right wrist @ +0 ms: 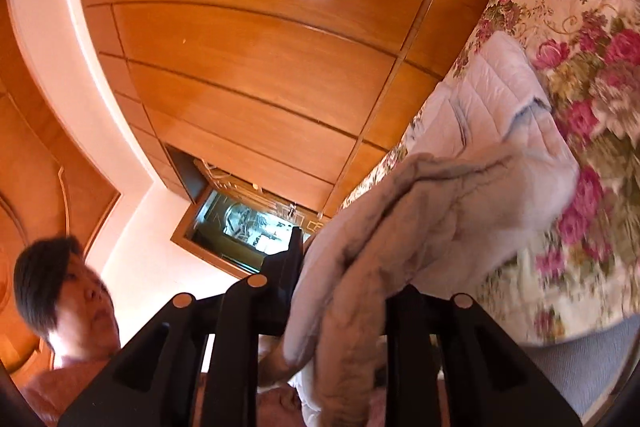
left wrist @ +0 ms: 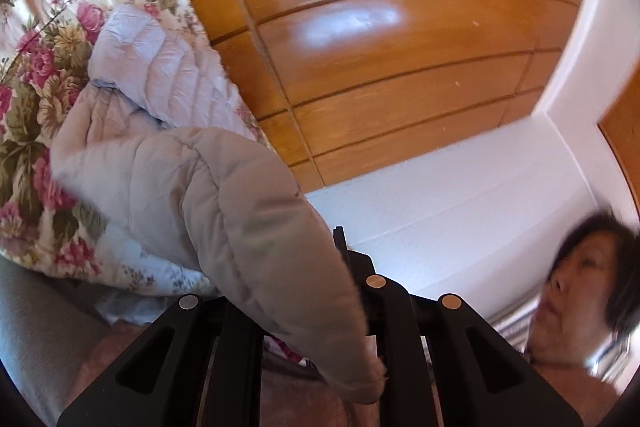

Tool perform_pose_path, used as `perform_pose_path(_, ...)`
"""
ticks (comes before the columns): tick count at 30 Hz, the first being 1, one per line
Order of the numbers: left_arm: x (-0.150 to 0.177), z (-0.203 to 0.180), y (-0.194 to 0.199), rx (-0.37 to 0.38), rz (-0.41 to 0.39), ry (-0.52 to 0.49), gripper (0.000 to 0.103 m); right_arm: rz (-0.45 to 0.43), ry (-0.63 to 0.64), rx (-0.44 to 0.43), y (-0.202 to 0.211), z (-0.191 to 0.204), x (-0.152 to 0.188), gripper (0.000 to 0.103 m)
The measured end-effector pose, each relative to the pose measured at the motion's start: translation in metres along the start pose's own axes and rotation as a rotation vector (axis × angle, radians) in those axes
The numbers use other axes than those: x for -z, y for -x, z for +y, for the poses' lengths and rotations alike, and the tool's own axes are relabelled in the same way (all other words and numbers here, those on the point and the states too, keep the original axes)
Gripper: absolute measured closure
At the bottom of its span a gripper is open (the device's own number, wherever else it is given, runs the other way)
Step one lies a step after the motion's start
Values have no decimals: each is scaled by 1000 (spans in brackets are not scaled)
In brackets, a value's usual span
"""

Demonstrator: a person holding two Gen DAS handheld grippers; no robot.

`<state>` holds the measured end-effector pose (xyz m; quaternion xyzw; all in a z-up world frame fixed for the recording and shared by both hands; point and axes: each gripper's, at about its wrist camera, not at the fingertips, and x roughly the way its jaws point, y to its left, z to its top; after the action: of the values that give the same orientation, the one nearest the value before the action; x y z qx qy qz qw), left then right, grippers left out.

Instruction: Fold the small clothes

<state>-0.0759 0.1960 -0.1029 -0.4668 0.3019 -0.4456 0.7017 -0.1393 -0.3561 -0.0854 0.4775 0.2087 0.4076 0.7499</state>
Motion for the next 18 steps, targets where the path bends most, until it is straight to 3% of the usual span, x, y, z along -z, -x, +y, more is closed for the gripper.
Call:
perform_pose_path(7, -69, 25, -27, -50, -21, 19, 91, -26, -72, 50, -43, -35, -58, 81)
perform_pose_path(15, -127, 74, -61, -155, -27, 141, 91, -29, -204, 112, -84, -84, -103, 75)
perform_pose_path(18, -141, 89, -72, -189, -29, 165, 91, -33, -260, 137, -96, -103, -115, 66)
